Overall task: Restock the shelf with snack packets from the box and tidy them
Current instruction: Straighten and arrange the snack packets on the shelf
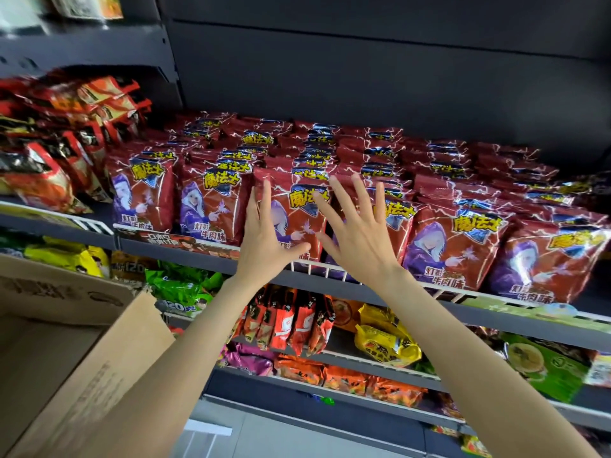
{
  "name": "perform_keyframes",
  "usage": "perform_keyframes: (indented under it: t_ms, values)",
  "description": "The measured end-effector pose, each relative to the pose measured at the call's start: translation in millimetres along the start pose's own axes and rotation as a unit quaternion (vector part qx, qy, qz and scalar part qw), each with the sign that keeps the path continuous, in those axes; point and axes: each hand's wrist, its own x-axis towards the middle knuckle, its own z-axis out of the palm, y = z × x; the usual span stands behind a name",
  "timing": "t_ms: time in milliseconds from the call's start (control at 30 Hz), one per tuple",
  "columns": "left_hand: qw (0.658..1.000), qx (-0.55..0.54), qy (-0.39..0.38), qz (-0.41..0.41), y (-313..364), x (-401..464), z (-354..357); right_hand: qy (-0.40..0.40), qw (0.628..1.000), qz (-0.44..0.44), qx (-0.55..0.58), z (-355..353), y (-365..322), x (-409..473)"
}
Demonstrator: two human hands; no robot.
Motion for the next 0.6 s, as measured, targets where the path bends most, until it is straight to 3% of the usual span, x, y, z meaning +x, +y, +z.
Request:
perform_keyframes:
  t_ms: [133, 300, 467, 600]
  values:
    - [0.999, -0.026, -0.014, -0.018, 0, 3, 0, -0.044, 0.997, -0.021, 0.052, 16, -2, 5]
    - [0.995, 0.074, 0.061, 0.005, 13, -6, 4, 0.028, 0.984, -0.05, 0.168, 3, 8, -7]
    - [0.964, 0.065, 0.152, 0.207, 78, -13, 30, 0.12, 0.953, -0.031, 0.278, -38, 58, -60]
    - [0.938, 0.013, 0.072, 0.339, 152, -14, 79, 0.197, 0.938, 0.058, 0.279, -71, 136, -129]
